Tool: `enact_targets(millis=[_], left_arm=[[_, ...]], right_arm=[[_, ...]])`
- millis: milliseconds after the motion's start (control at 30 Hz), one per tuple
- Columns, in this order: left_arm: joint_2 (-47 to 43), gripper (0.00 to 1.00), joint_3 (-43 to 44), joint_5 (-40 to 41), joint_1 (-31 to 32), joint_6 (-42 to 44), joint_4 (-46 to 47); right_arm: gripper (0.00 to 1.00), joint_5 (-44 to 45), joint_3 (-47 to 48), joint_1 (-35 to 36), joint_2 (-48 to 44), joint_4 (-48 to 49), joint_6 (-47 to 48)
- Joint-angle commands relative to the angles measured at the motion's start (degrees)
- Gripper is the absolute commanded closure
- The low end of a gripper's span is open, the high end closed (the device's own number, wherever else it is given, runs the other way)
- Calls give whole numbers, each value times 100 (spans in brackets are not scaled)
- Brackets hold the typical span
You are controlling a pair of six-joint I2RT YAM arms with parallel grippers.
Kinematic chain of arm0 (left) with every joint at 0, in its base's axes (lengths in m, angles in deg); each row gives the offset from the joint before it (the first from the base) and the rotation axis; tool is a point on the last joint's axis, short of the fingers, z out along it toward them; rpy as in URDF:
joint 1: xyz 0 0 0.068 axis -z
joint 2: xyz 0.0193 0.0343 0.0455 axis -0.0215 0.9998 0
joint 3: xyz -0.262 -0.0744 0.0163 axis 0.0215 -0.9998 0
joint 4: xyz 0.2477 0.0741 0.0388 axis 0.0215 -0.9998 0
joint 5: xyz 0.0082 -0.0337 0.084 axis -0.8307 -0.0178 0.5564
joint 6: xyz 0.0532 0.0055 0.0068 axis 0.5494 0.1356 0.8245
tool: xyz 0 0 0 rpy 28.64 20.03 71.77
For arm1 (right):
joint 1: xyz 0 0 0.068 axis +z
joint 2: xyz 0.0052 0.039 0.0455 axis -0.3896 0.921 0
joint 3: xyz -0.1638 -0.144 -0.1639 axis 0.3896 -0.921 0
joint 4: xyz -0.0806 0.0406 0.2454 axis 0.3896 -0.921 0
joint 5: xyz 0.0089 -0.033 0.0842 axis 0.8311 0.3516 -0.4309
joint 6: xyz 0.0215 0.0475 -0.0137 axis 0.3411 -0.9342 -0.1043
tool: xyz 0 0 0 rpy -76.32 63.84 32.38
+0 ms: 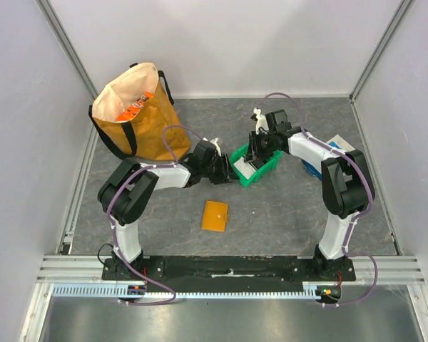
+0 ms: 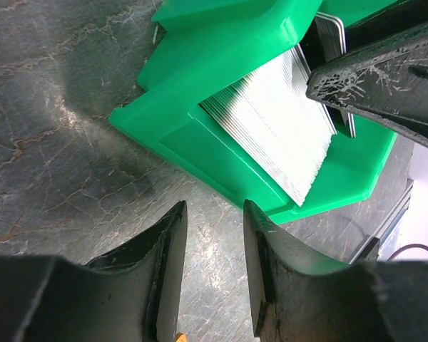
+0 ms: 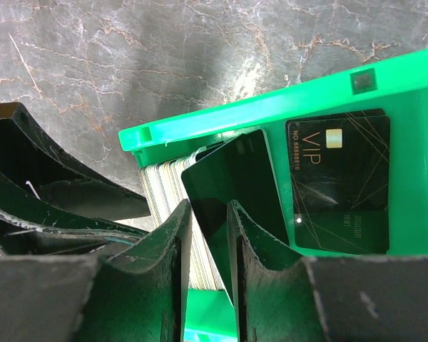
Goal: Put the credit cards into the card holder
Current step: Pick up the credit card from the storage box.
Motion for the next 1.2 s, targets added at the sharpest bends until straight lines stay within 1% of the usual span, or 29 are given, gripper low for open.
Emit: enact_targets(millis=[0, 400, 667, 767, 833, 900, 1067, 1167], left_arm=[[50, 57, 232, 1, -39, 63, 94], [85, 57, 319, -70, -30, 98, 68], [137, 57, 363, -105, -39, 107, 51], [129, 57, 363, -123, -39, 107, 42], [146, 57, 363, -114, -39, 107, 42], [155, 57, 363, -123, -39, 115, 33], [164, 57, 372, -123, -48, 124, 15], [181, 57, 381, -131, -48, 124, 7]], right_arm=[[68, -321, 285, -120, 18, -83, -136], [67, -901, 285, -217, 238, -118, -154], [67, -1050, 302, -217, 326, -118, -180], [69, -1130, 364, -226, 370, -127, -198], [74, -1191, 408, -226, 405, -153, -198], [74, -1227, 408, -226, 414, -153, -215], [79, -1271, 417, -243, 405, -171, -215], [79, -1323, 425, -261, 414, -171, -215]])
